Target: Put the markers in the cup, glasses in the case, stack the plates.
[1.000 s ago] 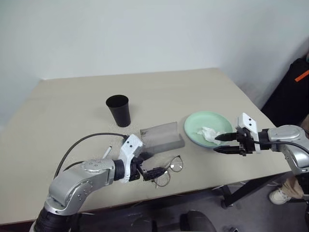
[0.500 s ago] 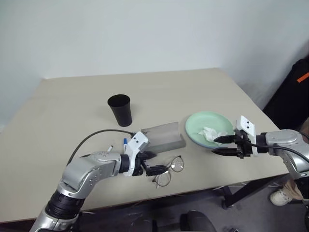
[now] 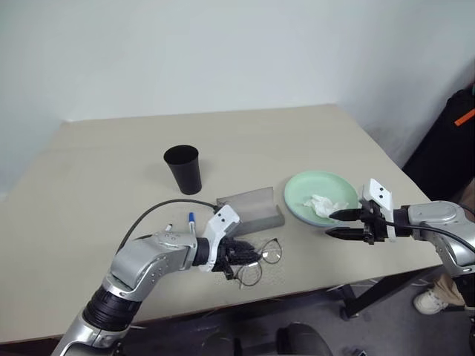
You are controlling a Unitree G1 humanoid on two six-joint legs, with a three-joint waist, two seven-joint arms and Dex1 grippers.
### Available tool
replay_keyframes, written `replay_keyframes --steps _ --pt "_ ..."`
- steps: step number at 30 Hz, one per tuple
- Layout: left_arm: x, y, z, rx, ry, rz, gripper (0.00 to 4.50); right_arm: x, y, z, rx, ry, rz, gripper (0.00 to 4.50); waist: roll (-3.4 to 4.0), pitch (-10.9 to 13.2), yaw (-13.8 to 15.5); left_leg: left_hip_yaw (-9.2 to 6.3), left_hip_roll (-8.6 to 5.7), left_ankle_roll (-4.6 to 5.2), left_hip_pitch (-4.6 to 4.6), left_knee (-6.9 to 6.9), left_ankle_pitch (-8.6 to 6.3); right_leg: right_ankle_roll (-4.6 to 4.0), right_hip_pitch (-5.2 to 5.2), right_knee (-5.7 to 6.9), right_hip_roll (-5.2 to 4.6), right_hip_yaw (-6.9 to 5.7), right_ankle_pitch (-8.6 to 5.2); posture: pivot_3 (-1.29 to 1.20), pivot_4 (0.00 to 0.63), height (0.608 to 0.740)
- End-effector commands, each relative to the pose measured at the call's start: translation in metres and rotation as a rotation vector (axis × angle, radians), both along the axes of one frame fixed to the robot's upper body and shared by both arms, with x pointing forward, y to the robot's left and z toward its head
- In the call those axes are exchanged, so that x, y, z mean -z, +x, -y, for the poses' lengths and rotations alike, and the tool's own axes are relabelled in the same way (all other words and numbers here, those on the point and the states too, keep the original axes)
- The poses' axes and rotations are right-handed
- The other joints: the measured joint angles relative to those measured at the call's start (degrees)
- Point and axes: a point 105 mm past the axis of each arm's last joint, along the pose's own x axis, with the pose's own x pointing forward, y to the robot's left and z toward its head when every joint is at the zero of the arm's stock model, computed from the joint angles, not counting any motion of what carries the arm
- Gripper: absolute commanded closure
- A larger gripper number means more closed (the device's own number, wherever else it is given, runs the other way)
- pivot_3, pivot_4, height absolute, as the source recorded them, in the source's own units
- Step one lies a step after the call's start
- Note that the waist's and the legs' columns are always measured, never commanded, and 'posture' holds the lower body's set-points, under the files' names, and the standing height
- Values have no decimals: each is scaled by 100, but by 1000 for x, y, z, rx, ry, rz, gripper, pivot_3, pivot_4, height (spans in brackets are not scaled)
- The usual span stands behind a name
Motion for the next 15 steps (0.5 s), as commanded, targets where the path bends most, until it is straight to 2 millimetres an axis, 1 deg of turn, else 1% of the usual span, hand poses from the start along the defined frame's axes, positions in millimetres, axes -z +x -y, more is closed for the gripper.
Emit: replay_keyframes --steps 1,9,15 --pt "-9 3 3 28 0 39 2997 -13 4 -3 -6 13 53 1923 0 0 0 0 0 0 0 0 0 0 0 0 0 0 0 0 0 740" --pt "-3 0 2 78 18 3 2997 -11 5 -4 2 12 52 1923 0 0 -1 0 -1 1 1 1 0 0 0 0 1 0 0 0 0 740" --pt "1 6 3 79 16 -1 2997 -11 5 -4 7 11 52 1923 0 0 0 0 -1 3 0 2 -1 0 0 0 1 0 0 0 0 740"
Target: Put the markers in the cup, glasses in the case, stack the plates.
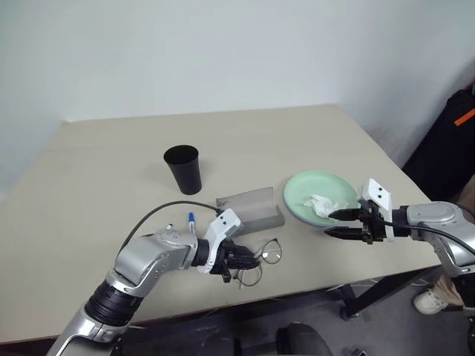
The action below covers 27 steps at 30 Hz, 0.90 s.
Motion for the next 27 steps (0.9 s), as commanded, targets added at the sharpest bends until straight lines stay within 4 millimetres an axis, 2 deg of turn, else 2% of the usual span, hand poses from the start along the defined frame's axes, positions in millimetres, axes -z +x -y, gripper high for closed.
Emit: replay_keyframes --steps 1,18,21,23,24,27 --pt "-10 6 6 25 -21 49 2997 -12 4 -2 -2 6 49 1923 0 0 0 0 0 2 0 0 -1 0 0 0 0 0 0 0 0 740" --pt "-3 2 15 54 -32 32 2997 -11 6 -2 4 4 53 1923 0 0 0 -1 1 11 -1 2 -6 0 0 1 0 2 0 0 0 740" --pt "-1 2 16 57 -34 28 3595 -11 7 -3 3 5 55 1923 0 0 0 -1 1 11 -1 2 -6 0 0 1 0 2 0 0 0 740" --pt "0 2 17 59 -34 26 4293 -11 7 -3 3 5 55 1923 0 0 0 -1 1 11 -1 2 -6 0 0 1 0 2 0 0 0 740" --pt "0 2 18 58 -34 26 4455 -11 8 -4 3 6 56 1923 1 -1 0 -1 1 11 -1 2 -6 0 0 1 0 2 0 0 0 740" --pt "1 3 20 58 -38 29 4455 -11 8 -4 3 7 56 1923 1 -2 0 -1 0 15 1 3 -6 0 4 1 0 5 0 0 0 740"
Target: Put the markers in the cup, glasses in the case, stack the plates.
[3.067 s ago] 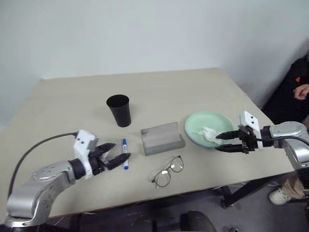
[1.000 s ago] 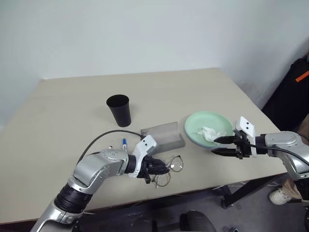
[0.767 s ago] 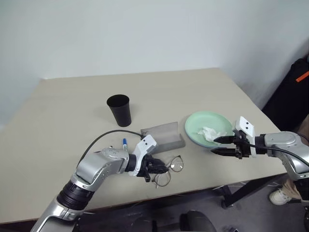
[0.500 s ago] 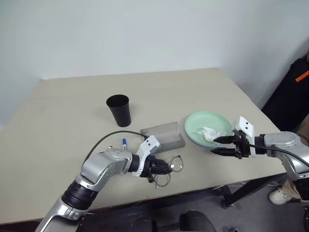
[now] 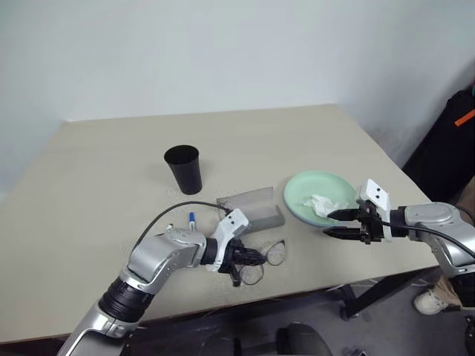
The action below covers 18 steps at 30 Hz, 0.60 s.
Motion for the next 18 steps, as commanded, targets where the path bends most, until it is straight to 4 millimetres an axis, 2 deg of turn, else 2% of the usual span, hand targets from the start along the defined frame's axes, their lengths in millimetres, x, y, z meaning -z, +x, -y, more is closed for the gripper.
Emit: replay_keyframes --steps 1,7,13,18 --pt "-1 4 2 -2 9 24 4455 -13 6 -2 -4 0 57 1923 0 0 1 -1 0 1 1 0 1 0 0 0 0 0 0 0 0 740" --pt "-7 8 2 0 -11 44 4455 -13 6 -2 -5 -2 57 1923 0 0 2 -1 0 5 0 1 2 1 0 1 0 8 1 0 0 740" --pt "-45 25 -1 16 -124 113 4455 -14 7 -3 -11 -3 59 1923 -1 0 1 -2 -2 7 -3 7 3 2 -1 2 2 9 2 0 0 740" --pt "-68 37 -5 54 -155 183 4455 -14 9 -4 -16 -3 62 1923 0 0 -3 -3 -12 5 -4 6 4 3 -2 1 4 10 2 0 0 740"
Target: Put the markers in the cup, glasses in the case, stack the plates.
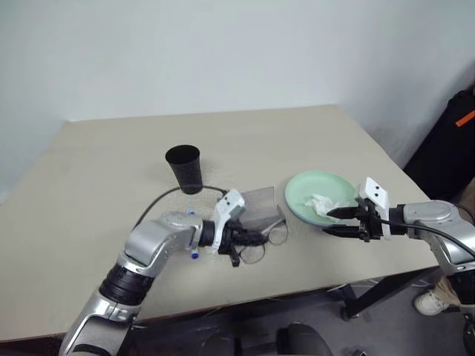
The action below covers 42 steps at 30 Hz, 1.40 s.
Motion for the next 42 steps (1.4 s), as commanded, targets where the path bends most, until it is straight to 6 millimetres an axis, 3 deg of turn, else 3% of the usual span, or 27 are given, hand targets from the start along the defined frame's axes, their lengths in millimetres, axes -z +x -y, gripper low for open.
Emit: replay_keyframes --steps 1,5,13,18,26,42 --pt "-25 11 -3 31 -36 85 4455 -11 4 -3 -14 8 46 1923 0 0 -2 1 -2 -1 0 0 1 0 -1 0 1 1 0 0 0 740" --pt "-30 22 -7 64 -6 155 4455 -11 5 -4 -17 10 48 1923 0 0 -2 1 -6 -6 -2 0 3 1 -2 -1 2 0 0 0 0 740" --pt "-27 68 -18 59 89 292 4455 -10 3 -5 -15 16 45 1923 0 0 8 1 -11 0 -4 3 1 1 -1 -1 4 0 0 0 0 740" --pt "-20 81 -16 121 136 322 4455 -9 2 -6 -10 19 41 1923 0 0 6 3 -15 -1 -12 4 1 4 -6 -7 4 -1 0 0 0 740" --pt "-5 83 -10 209 181 298 4455 -8 -1 -3 8 20 39 1923 -1 1 2 4 -15 15 -19 7 -9 8 -11 -8 5 -1 0 0 0 740" --pt "12 77 -19 237 209 192 4455 -8 -4 -4 15 20 33 1923 -2 1 0 1 -6 37 -28 27 -21 20 -11 -6 4 -1 7 0 0 740"
